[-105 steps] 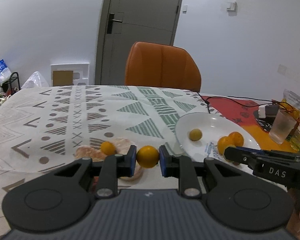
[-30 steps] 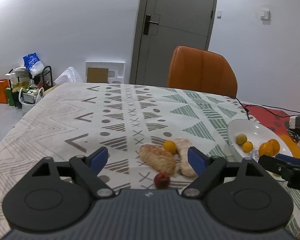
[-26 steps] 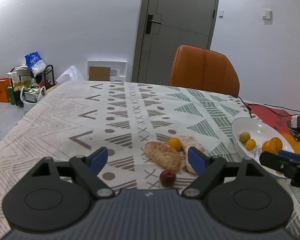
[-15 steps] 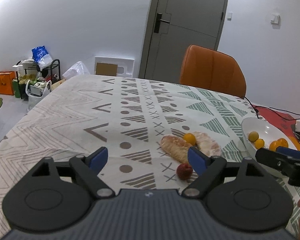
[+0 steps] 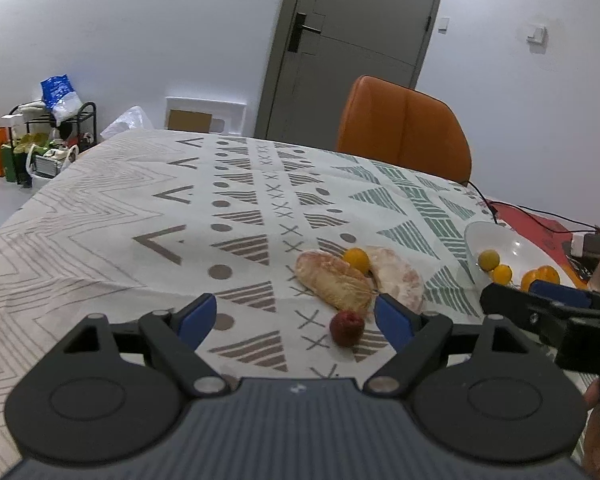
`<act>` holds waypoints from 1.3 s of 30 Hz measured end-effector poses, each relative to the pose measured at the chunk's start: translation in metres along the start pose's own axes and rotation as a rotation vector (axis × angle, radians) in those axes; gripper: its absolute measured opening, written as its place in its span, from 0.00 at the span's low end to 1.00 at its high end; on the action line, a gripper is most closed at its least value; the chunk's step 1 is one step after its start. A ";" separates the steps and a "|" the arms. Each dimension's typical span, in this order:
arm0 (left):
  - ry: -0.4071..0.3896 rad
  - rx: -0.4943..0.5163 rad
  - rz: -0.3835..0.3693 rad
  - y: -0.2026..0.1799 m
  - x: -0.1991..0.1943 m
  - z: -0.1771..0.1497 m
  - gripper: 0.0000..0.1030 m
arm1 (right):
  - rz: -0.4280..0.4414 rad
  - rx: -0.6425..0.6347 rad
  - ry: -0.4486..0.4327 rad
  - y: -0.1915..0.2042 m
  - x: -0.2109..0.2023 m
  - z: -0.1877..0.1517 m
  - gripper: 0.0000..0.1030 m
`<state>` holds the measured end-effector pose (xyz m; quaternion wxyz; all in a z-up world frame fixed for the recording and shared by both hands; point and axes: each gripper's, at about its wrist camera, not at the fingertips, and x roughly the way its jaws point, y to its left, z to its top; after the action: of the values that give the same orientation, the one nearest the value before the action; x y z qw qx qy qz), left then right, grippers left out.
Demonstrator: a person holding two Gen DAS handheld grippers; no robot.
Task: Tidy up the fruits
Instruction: 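Move both open tools back to the pomelo segments and small fruits, then grasp the small red fruit with the left tool while the right tool approaches a pomelo segment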
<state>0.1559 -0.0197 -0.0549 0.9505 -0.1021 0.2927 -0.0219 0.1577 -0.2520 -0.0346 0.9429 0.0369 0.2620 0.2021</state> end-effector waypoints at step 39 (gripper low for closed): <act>0.021 0.009 -0.009 0.000 0.013 0.004 0.21 | 0.038 0.007 0.037 -0.003 0.021 0.003 0.74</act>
<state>0.1690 -0.0202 -0.0595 0.9478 -0.0990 0.3019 -0.0286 0.1768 -0.2461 -0.0432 0.9339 0.0414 0.2793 0.2195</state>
